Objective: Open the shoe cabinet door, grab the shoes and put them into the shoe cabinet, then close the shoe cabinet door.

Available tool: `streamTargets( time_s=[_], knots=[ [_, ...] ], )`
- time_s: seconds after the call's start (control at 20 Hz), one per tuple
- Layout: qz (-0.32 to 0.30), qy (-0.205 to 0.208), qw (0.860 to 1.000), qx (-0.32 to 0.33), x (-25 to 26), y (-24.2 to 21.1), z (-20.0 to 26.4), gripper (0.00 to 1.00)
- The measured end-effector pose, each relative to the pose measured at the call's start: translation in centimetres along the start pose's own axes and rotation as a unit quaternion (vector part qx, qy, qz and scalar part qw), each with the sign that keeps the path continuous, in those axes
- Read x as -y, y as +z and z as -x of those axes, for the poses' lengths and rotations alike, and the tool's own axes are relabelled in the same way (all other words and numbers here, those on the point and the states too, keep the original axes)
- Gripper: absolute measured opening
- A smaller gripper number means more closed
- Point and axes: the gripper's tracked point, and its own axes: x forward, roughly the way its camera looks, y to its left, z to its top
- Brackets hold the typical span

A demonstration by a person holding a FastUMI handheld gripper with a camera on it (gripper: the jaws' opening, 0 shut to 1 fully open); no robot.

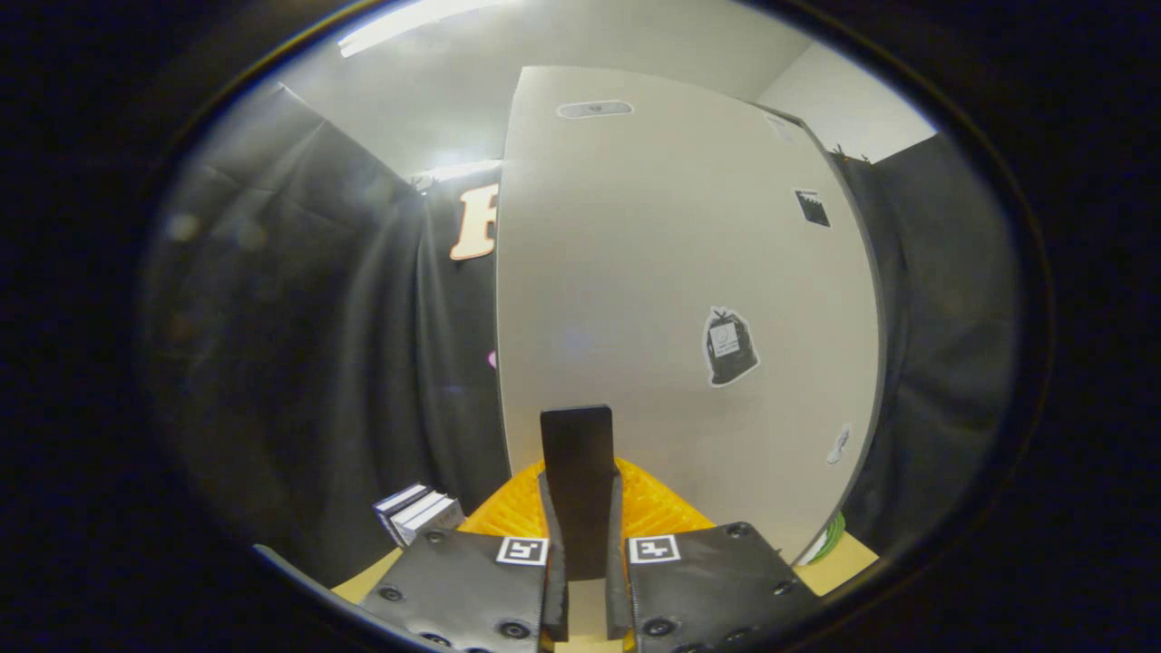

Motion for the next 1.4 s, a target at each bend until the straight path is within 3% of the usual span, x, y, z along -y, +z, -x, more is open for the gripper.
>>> streamTargets(
  time_s=[0.75, 1.4],
  knots=[
    [0.009, -0.021, 1.000, 0.007, 3.2, 0.8, 6.3, 0.18],
    [0.021, 0.053, 0.998, 0.001, 7.2, 1.3, 11.5, 0.17]
  ],
)
